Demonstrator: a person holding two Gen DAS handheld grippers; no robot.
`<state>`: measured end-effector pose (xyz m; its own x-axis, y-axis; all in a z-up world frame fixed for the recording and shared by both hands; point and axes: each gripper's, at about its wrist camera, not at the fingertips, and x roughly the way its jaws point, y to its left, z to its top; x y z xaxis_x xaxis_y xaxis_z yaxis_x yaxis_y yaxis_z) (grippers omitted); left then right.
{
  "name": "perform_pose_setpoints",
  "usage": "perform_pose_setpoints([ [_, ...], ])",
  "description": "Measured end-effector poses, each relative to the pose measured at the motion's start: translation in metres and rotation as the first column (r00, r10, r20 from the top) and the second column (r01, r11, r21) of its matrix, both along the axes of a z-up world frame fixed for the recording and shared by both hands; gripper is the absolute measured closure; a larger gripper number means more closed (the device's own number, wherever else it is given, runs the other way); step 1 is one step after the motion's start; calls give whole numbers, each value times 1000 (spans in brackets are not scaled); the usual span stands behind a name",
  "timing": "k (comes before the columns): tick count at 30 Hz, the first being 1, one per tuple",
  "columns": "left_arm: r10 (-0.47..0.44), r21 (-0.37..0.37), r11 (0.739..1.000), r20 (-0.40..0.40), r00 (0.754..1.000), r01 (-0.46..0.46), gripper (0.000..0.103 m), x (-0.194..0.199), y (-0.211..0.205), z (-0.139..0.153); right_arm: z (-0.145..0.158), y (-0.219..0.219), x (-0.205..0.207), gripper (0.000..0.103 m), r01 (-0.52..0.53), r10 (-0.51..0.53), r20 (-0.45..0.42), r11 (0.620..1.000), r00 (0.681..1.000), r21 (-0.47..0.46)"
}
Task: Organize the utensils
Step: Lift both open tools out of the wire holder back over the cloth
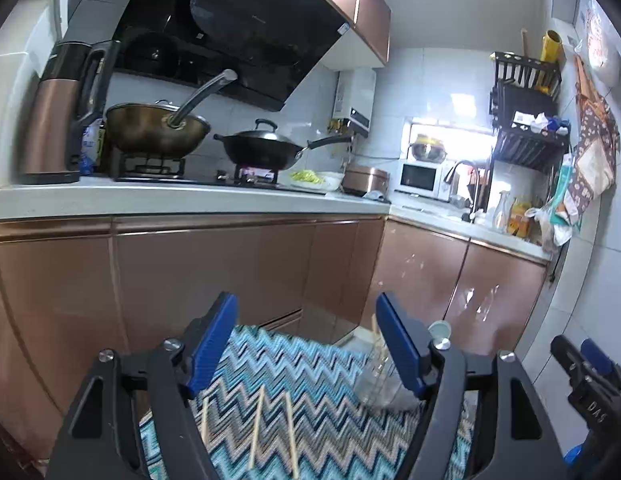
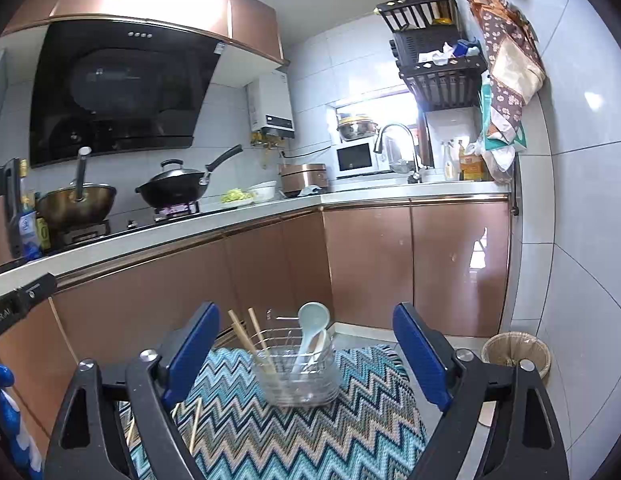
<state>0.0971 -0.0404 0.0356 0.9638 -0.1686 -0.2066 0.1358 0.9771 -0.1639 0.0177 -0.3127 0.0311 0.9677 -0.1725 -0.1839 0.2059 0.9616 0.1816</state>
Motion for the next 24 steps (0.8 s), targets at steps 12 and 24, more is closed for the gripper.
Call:
perform_pose_setpoints([
  [12,72,29,997,-31,997,-71,29,-41,35,-8,7,29,-38,7,-11,11,8,999,1000,-48],
  [24,108,47,993,-39,993,-106,29,-59,51,-14,8,47,-51,0,39,-42,-19,994,999,-104],
])
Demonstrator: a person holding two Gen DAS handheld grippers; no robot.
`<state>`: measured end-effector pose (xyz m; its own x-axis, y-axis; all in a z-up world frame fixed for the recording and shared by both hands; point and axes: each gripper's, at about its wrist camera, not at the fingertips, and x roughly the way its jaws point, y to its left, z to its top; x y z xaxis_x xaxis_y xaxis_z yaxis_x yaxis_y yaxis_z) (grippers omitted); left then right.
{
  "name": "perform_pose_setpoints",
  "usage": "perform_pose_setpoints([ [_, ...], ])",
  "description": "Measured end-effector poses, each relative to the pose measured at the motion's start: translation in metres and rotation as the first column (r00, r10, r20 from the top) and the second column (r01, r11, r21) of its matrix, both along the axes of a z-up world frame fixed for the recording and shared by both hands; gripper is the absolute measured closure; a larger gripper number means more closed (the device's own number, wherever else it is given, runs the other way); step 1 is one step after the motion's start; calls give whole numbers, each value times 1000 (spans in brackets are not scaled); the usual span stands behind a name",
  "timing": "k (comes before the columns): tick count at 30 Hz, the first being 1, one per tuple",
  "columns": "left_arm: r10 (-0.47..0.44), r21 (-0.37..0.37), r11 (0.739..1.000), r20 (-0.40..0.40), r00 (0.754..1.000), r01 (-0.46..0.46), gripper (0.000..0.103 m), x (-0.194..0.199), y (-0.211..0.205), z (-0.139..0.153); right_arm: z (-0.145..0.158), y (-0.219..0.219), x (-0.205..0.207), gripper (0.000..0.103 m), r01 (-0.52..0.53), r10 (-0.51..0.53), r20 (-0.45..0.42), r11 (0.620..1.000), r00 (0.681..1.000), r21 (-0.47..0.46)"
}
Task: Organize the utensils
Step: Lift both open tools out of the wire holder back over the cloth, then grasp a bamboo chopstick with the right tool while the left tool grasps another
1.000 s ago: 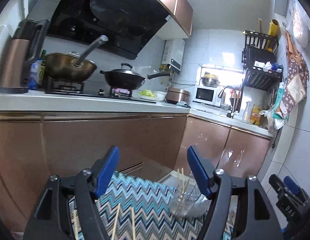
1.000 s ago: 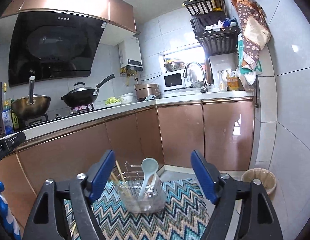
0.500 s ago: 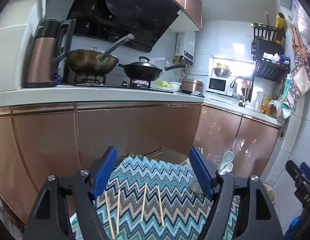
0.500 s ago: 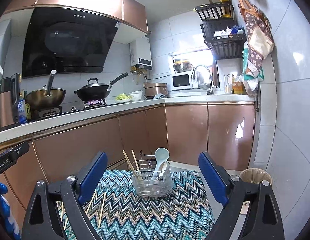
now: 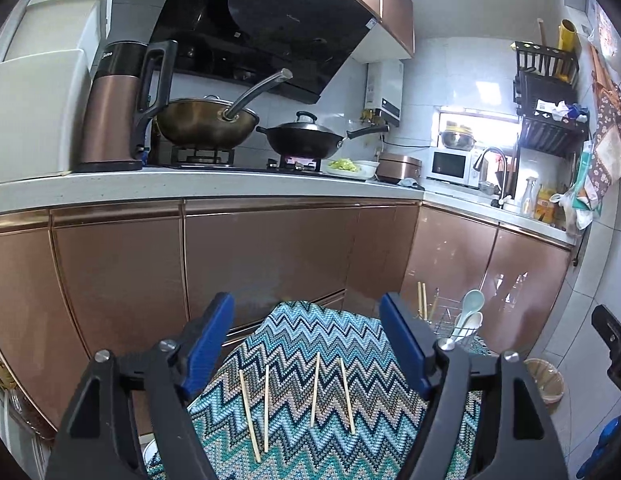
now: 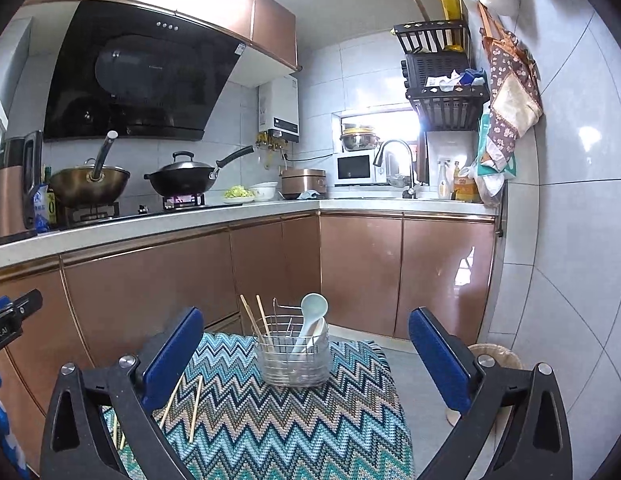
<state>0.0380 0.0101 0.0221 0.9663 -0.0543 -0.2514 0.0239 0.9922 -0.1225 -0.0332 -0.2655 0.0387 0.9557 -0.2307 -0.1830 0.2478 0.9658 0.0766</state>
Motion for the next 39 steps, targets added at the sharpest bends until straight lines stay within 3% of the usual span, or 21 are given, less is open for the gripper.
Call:
perform_pose_setpoints([
  [11,43,7,999,60,997,-44,29,-6,7,0,-5,8,1,0,56,-56,-3,997,998,-52],
  [18,53,24,998,28,998,-54,29,1,11,-5,-11,4,4,0,45,-45,0,998,999,-33],
  [24,56,38,998,-28,998,-54,29,14,14,-15,-18,-1,10,0,36,-36,4,999,999,-26],
  [30,88,3,996,-117,989,-88,29,35,39,-31,-32,-6,26,0,4,-4,-22,1000,1000,-12],
  [35,92,-11,995,-202,975,-96,29,56,61,-49,-51,-4,53,0,-80,83,-113,996,990,26],
  [39,22,-73,996,-322,947,-48,29,87,76,-71,-73,4,81,0,-157,169,-218,985,961,71],
])
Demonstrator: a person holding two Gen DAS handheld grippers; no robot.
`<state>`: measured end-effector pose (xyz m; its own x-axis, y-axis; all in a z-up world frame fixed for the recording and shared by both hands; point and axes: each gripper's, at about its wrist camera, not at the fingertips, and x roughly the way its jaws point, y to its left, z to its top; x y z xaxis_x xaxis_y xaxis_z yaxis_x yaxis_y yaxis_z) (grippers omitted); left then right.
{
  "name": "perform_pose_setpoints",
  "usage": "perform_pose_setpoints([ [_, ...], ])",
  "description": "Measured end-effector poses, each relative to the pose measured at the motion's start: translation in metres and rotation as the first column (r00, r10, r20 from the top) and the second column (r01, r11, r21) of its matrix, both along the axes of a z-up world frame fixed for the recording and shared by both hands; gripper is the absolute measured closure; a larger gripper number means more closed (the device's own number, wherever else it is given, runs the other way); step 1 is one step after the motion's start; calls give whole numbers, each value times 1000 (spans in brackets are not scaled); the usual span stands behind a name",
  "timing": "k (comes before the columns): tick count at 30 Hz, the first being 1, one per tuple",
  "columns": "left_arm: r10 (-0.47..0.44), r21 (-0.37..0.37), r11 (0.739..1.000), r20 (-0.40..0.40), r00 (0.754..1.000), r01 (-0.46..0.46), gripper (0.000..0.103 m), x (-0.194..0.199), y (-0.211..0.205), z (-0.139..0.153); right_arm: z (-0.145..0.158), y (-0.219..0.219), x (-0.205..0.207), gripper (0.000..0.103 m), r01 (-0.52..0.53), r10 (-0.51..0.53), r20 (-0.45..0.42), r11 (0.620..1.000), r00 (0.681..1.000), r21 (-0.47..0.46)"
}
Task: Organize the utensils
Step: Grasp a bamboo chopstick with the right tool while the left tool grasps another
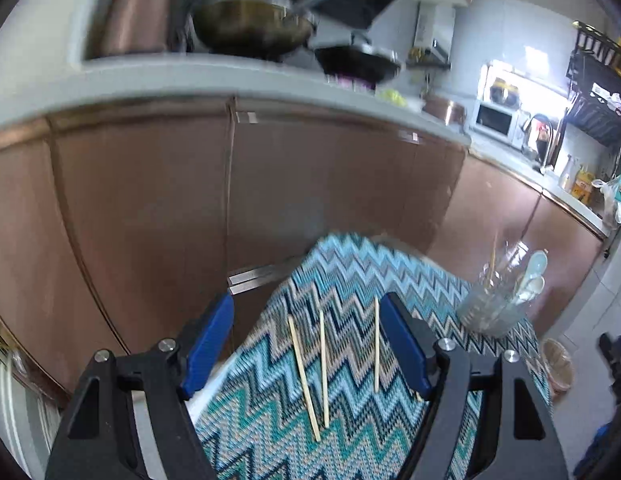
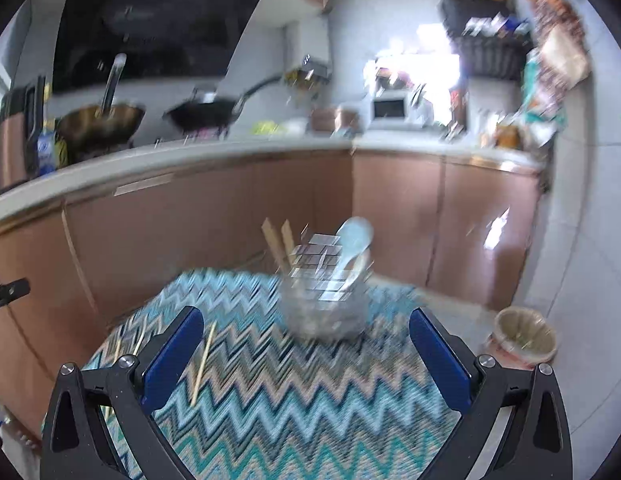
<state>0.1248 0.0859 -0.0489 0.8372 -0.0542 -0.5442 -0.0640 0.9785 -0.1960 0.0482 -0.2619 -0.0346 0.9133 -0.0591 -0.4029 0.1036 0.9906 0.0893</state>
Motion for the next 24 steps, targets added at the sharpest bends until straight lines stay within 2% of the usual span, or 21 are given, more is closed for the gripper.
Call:
perform_pose_setpoints([
  [2,-38,-27,999,-69,997,36,30,18,2,-11,-12,8,18,0,-47,47,-67,999,997,-2],
  [5,-129,-105,988,-179,975,112,32,52,5,-31,-29,19,47,1,-132,134,-157,991,978,22],
  [8,-213,-185,969,-283,935,165,46,92,2,-55,-44,31,77,14,-207,217,-237,976,947,65],
  [9,-216,-186,969,-305,928,164,51,101,1,-62,-48,35,89,20,-226,238,-264,971,935,75],
  [11,-222,-177,970,-348,911,169,53,120,-4,-75,-56,43,108,28,-254,267,-300,964,916,82],
  [13,-245,-194,965,-406,881,179,55,143,-9,-91,-62,52,130,34,-286,301,-337,953,892,96],
  [16,-281,-219,955,-472,835,198,62,167,-15,-111,-72,63,167,48,-336,373,-395,928,840,163],
  [21,-301,-236,951,-556,775,200,72,198,-25,-134,-91,72,219,72,-348,441,-480,897,759,273],
  [24,-305,-239,951,-601,739,198,79,213,-27,-147,-104,80,243,77,-356,469,-539,883,700,306],
])
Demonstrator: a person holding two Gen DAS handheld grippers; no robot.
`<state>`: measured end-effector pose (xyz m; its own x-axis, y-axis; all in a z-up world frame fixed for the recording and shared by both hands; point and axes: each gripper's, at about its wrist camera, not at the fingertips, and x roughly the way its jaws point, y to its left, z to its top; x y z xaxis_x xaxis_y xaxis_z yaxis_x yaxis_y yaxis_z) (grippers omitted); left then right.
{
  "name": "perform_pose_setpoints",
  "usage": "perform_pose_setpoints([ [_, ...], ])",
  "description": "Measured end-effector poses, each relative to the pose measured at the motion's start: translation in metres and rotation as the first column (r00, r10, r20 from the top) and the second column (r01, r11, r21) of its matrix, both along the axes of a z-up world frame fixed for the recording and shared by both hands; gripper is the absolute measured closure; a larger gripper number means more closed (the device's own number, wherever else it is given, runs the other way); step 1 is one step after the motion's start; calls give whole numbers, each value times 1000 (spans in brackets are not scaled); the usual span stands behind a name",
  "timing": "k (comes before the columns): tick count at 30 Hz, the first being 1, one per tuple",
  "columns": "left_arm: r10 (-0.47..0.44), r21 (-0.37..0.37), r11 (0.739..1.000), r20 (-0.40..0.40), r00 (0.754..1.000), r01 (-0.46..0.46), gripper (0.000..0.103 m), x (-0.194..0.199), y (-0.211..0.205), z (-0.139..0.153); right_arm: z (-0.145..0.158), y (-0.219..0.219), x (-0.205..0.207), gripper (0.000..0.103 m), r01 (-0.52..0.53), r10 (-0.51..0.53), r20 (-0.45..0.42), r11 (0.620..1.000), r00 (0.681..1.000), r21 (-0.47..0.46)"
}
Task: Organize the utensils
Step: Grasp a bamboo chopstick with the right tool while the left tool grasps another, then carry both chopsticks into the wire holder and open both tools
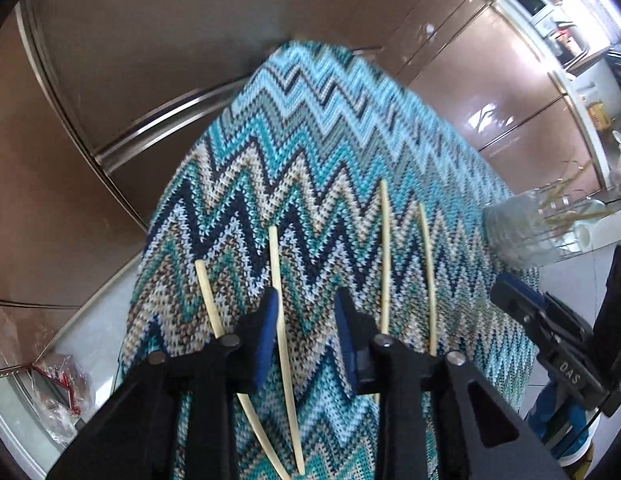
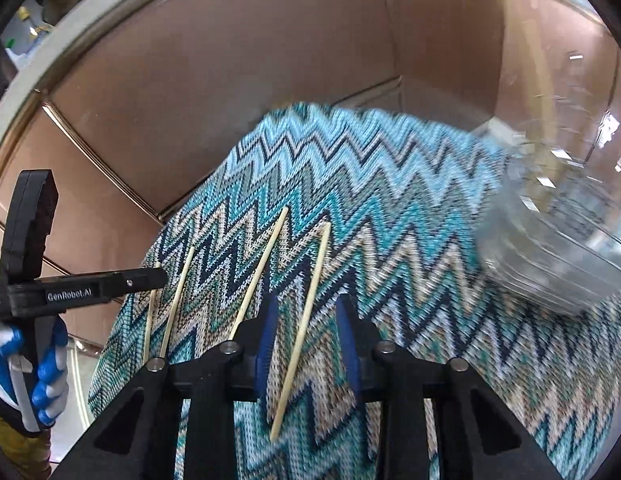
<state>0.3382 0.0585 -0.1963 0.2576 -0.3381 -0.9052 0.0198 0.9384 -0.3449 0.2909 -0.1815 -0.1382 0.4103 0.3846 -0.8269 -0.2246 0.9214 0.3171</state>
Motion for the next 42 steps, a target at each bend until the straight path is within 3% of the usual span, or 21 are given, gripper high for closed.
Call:
perform_pose_setpoints([
  [11,-14,-20,1000,-103,995,12,88,22,-1,-33,-44,18,64,91,-32,27,-163,999,986,-30],
  [19,-8,-1,1000,-113,994,7,96,26,-5,-38,-61,23,80,93,-49,30,-194,994,981,-94],
  [25,52,-26,998,-120,991,-56,98,28,5,-39,-62,30,80,96,-55,36,-177,994,984,-99],
  [29,67,-63,995,-81,994,-72,98,18,13,-31,-46,29,65,97,-47,36,-130,995,991,-84],
  [35,53,-95,994,79,995,-45,98,-16,11,12,3,26,18,97,-54,56,19,997,998,-61],
  [42,38,-104,995,276,961,-9,98,-69,10,74,59,13,-50,97,-31,32,176,999,984,-4],
])
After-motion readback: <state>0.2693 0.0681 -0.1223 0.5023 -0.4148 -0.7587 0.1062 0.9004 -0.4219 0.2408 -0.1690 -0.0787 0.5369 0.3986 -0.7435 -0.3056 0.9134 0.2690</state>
